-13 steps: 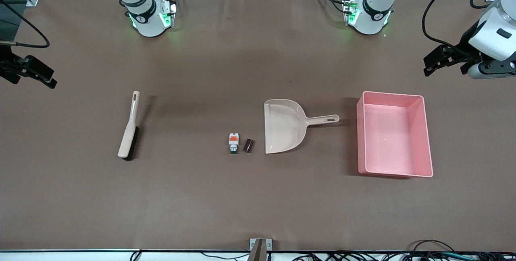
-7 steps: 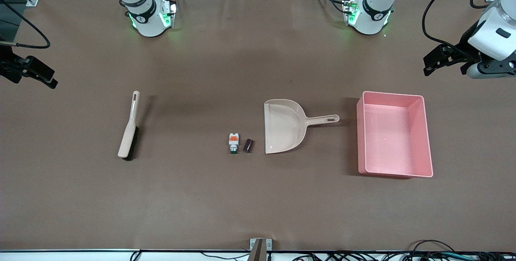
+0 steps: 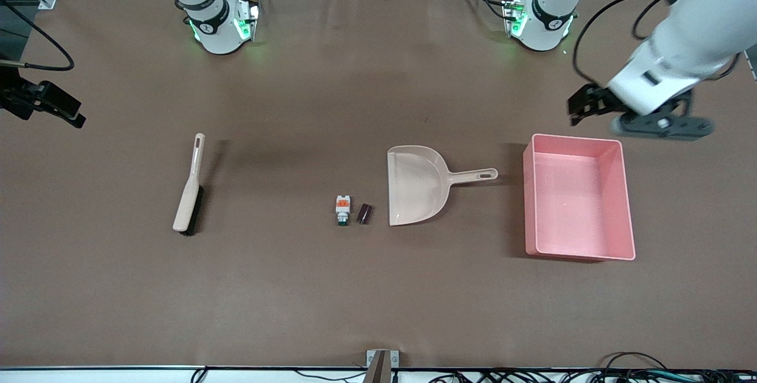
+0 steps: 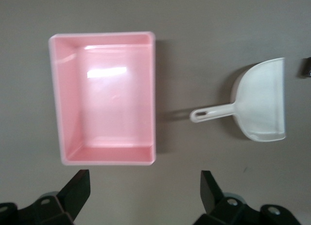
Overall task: Clean e-waste and dump in bin
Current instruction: 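Reach the left gripper to the dustpan handle while the right gripper reaches the brush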
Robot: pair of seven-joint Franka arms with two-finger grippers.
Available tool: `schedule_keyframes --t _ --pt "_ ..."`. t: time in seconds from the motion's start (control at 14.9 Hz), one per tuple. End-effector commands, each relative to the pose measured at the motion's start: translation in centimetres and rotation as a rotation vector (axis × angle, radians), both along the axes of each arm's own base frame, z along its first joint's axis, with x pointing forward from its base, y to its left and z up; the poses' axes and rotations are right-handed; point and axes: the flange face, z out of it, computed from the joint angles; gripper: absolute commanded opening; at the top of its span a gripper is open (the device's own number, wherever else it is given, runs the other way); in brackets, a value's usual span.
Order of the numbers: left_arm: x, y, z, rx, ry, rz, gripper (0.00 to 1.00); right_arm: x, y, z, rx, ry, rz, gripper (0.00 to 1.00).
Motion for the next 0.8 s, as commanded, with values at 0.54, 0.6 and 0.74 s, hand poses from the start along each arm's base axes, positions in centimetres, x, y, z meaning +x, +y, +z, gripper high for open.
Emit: schedule_keyframes --t 0.54,0.6,0.74 --pt "1.3 -14.0 -11.3 0.069 -0.042 -0.132 0.99 7.1 0.3 -14.7 0.143 0.177 -0.031 1.00" --pt "1.4 -14.3 -12.0 0.066 -0.050 -0.212 0.99 7.2 0.6 -15.0 0.138 0.181 0.010 1.00" --pt "1.2 -15.0 -13.8 0.071 -0.022 -0.312 1.00 6.7 1.6 -18.8 0.107 0.245 0.063 1.00"
